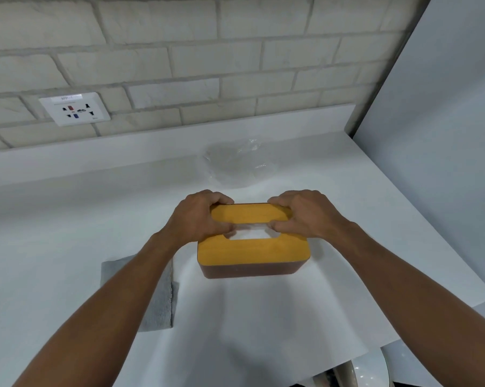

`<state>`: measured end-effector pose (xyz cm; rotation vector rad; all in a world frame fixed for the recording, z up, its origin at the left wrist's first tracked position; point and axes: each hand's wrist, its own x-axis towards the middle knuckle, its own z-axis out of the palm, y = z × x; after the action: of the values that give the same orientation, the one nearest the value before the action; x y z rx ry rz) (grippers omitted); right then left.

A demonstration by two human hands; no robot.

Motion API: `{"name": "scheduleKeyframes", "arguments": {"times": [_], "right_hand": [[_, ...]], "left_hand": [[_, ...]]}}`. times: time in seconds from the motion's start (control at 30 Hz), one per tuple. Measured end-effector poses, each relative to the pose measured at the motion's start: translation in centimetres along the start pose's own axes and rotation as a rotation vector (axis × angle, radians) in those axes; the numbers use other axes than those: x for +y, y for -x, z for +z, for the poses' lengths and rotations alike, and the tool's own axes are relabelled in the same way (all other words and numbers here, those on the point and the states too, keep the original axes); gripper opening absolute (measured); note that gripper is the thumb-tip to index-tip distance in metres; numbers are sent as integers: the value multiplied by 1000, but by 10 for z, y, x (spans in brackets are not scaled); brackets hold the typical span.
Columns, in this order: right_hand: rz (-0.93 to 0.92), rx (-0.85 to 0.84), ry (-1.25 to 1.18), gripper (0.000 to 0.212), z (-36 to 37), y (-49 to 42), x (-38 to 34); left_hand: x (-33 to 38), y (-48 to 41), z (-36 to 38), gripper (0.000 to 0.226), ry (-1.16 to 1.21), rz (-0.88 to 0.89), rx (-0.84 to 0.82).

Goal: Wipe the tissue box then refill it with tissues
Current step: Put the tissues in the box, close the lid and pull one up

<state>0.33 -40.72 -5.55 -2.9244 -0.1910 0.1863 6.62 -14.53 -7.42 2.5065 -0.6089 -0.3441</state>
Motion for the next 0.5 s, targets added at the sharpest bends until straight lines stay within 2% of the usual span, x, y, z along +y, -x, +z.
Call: {"name": "scheduleKeyframes", "arguments": {"times": [0.17, 0.3, 0.5], "right_hand": [[4, 70, -56, 54, 15, -1, 3], [14, 39, -140, 54, 14, -11, 5], [30, -7, -93, 60, 5, -30, 10]], "left_hand": [[-10, -8, 8, 67, 151, -1, 22], [-11, -18, 7, 71, 172, 13, 17], [-15, -20, 7, 85, 410, -86, 96]]}}
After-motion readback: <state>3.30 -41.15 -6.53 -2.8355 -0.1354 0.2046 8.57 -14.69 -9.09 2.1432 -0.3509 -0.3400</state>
